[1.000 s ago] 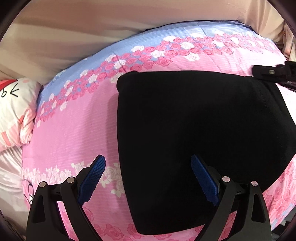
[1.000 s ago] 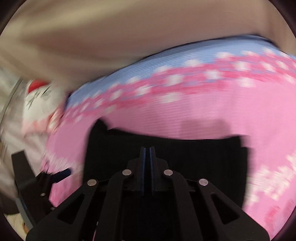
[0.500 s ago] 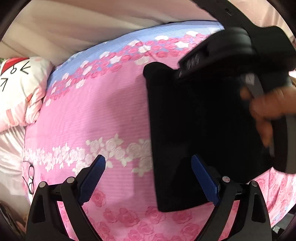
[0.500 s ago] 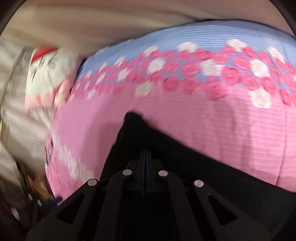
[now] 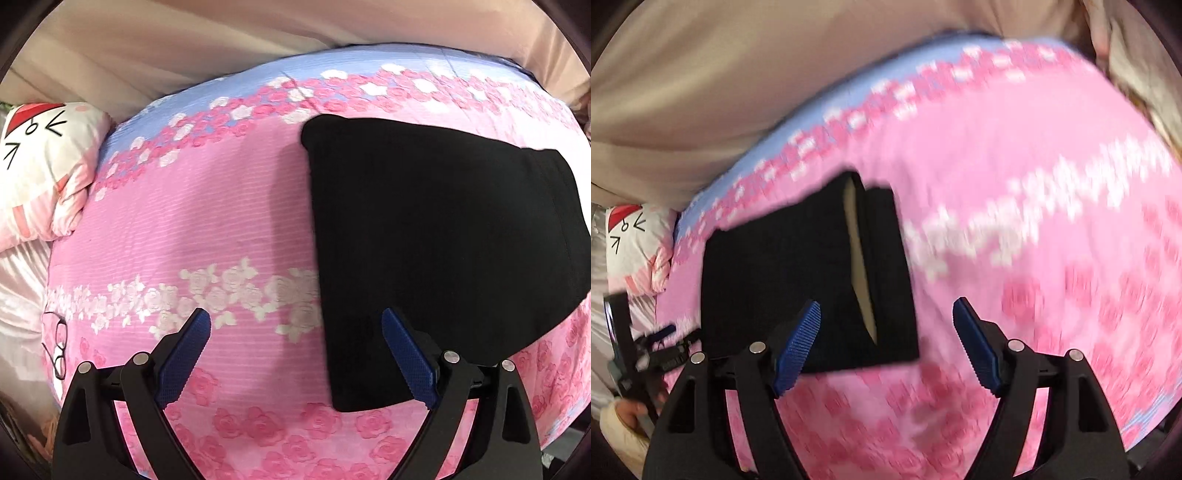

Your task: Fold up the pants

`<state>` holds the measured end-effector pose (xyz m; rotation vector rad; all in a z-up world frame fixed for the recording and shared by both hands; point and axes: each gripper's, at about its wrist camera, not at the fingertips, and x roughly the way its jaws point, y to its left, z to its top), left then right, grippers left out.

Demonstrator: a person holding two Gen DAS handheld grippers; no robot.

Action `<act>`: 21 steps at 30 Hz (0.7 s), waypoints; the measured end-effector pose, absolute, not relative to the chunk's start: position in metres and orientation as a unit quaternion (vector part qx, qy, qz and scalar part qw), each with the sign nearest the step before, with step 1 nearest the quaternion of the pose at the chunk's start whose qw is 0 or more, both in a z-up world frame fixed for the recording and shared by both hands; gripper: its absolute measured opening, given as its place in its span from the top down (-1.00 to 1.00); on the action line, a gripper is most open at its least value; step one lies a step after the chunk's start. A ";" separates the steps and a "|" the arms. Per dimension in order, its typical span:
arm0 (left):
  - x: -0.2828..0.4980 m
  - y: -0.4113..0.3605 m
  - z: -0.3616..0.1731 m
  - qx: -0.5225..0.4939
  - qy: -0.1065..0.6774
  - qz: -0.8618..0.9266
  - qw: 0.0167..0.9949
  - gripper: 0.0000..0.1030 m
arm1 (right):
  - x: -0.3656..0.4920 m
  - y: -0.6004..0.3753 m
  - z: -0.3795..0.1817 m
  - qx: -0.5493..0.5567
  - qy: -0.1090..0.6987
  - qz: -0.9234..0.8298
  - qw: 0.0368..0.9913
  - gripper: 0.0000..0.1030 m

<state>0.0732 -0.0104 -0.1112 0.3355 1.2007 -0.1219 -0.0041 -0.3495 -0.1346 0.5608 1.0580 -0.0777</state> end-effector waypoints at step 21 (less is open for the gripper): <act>0.054 -0.077 -0.111 0.263 0.542 -0.097 0.792 -0.79 | 0.010 -0.302 -0.144 0.175 0.468 0.001 0.866 0.69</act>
